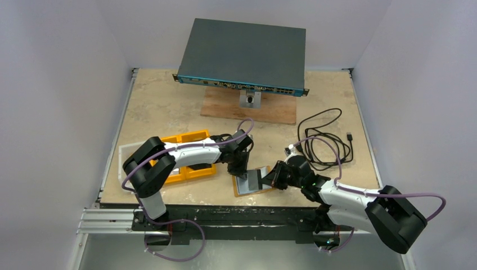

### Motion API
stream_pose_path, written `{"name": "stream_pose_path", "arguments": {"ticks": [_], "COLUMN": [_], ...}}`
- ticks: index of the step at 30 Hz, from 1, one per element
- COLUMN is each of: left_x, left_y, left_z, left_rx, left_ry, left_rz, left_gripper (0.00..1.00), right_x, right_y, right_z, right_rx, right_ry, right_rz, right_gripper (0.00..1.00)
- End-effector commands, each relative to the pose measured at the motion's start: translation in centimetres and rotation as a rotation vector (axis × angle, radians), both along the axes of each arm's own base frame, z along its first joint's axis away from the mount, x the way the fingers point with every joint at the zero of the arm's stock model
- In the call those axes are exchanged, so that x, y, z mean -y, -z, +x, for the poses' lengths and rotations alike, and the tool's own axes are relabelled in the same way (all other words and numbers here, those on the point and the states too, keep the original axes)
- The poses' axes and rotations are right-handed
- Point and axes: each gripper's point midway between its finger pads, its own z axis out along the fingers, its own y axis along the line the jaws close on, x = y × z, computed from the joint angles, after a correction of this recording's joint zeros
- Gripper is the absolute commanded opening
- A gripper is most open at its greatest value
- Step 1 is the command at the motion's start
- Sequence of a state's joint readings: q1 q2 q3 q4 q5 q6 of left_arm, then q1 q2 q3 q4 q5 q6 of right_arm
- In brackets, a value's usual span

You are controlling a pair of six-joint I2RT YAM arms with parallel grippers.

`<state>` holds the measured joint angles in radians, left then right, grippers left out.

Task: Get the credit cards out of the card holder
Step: Remove the credit card from the card holder.

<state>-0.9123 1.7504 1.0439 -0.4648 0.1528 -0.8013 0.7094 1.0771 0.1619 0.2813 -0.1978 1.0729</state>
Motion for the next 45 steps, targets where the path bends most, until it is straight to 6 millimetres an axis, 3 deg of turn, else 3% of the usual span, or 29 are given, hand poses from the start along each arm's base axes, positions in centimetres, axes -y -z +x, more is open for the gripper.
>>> {"name": "stream_pose_path", "arguments": {"ticks": [1,4,10,14,22,25,29,37,45], "left_x": [-5.3,-5.3,-5.0,-4.8,-4.4,-4.6,-5.0,-5.6,-4.0], "left_y": [3.4,3.4,3.2,3.2,3.4,3.4,3.5,3.8,2.6], "left_z": [-0.8,-0.8,-0.8,-0.7,-0.8,-0.9,-1.0,-1.4,-0.8], "left_rx": [-0.018,-0.019,-0.022,-0.024,-0.035,-0.034,-0.036,-0.041,-0.023], "left_ry": [-0.023,-0.021,-0.016,-0.01,-0.007,-0.011,-0.014,-0.018,-0.001], "left_rz": [0.246,0.247,0.237,0.233,0.22,0.227,0.24,0.241,0.176], "left_gripper": [0.0,0.0,0.0,0.0,0.0,0.0,0.0,0.0,0.0], "right_x": [1.5,1.5,0.8,0.3,-0.6,-0.2,1.2,3.1,2.7], "right_y": [1.2,1.1,0.5,0.6,1.1,1.4,1.5,0.7,-2.1], "right_z": [-0.1,-0.2,-0.1,0.0,0.0,0.0,0.3,0.6,1.4], "right_rx": [-0.002,0.003,0.02,0.017,-0.007,-0.016,-0.01,0.021,0.062], "right_ry": [0.024,0.022,0.003,-0.014,-0.037,-0.02,0.022,0.072,0.068], "right_rz": [-0.061,-0.052,-0.006,0.012,0.043,0.029,-0.009,-0.065,-0.048], "right_gripper": [0.0,0.0,0.34,0.38,0.24,0.12,0.05,0.0,0.0]}}
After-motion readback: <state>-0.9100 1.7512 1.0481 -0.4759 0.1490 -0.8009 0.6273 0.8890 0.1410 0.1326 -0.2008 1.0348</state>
